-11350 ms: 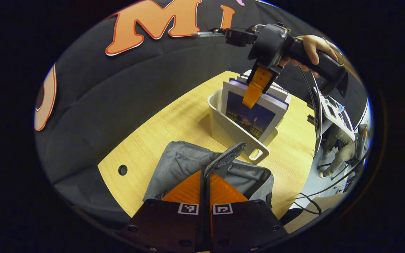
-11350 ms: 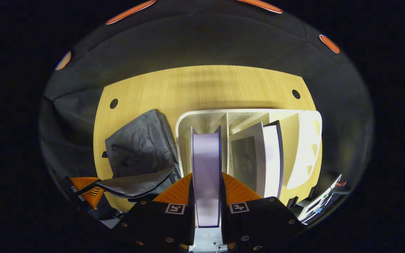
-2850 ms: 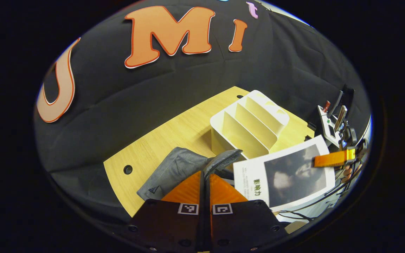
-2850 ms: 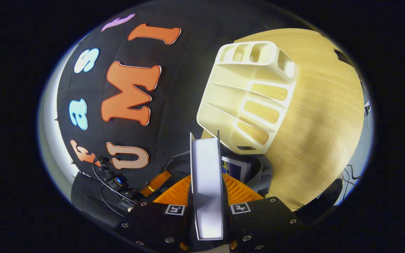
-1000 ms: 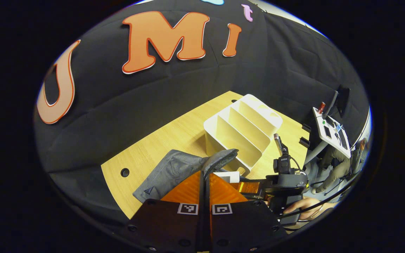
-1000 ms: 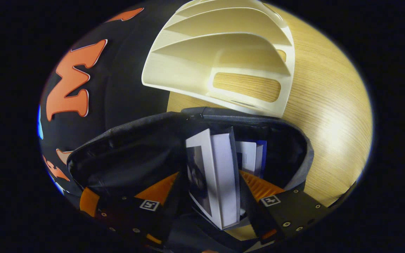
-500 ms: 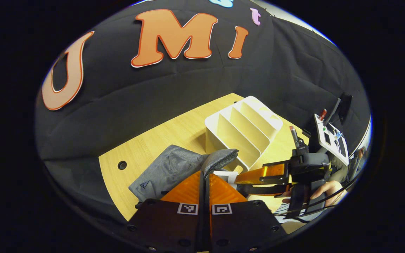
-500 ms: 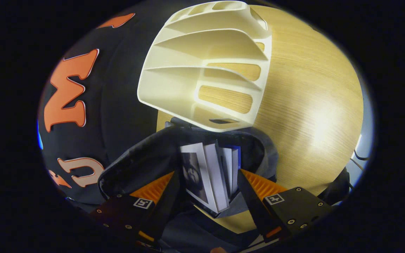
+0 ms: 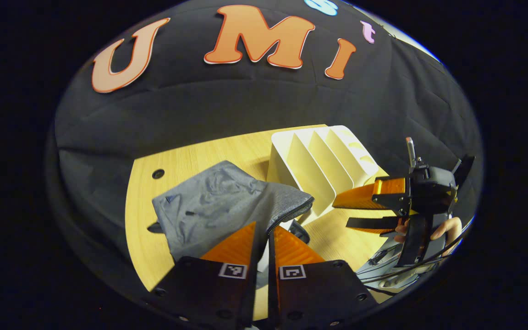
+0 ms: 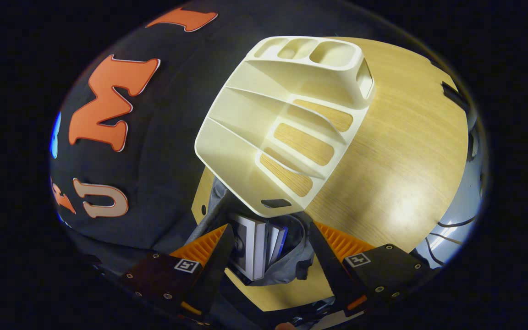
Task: Open the schoolbag, grab two books from the bookshelf and put them into the schoolbag.
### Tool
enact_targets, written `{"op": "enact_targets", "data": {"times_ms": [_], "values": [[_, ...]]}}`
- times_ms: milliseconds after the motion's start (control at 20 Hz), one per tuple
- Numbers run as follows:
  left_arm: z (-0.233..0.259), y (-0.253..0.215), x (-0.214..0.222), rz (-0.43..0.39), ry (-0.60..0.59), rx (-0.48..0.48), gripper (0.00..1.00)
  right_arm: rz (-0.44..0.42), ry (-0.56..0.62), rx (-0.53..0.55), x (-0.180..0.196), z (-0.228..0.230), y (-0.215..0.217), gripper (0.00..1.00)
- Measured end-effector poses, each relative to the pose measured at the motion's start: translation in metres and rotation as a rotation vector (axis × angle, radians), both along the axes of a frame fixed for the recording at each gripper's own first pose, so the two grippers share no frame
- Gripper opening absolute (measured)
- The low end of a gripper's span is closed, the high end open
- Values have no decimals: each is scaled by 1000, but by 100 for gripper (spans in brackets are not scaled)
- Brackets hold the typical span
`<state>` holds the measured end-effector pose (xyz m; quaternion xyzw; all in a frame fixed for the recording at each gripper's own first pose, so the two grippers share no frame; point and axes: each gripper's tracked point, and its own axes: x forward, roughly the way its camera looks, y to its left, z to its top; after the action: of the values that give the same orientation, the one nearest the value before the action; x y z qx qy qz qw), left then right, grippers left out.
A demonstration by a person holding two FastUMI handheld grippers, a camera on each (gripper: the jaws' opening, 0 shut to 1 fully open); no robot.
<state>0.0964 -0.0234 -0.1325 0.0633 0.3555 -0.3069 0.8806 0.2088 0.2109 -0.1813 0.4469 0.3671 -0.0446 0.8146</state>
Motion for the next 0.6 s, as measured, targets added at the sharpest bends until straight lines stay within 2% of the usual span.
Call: {"op": "enact_targets", "data": {"times_ms": [50,150,300,400,600], "values": [[-8,-2,-8,21,7,-10,16,19,-6,-23,-1,3,-6,99],[-15,-9,-24,39,30,-37,37,49,-21,-53,-3,8,-15,99],[-14,-14,-28,92,-10,-57,100,95,-60,-120,-4,18,-27,99],[14,-19,-20,146,-98,-69,99,117,-115,-177,-3,36,-39,99],[85,-30,-1,216,-320,-116,99,93,-293,-350,13,98,-68,99]]}}
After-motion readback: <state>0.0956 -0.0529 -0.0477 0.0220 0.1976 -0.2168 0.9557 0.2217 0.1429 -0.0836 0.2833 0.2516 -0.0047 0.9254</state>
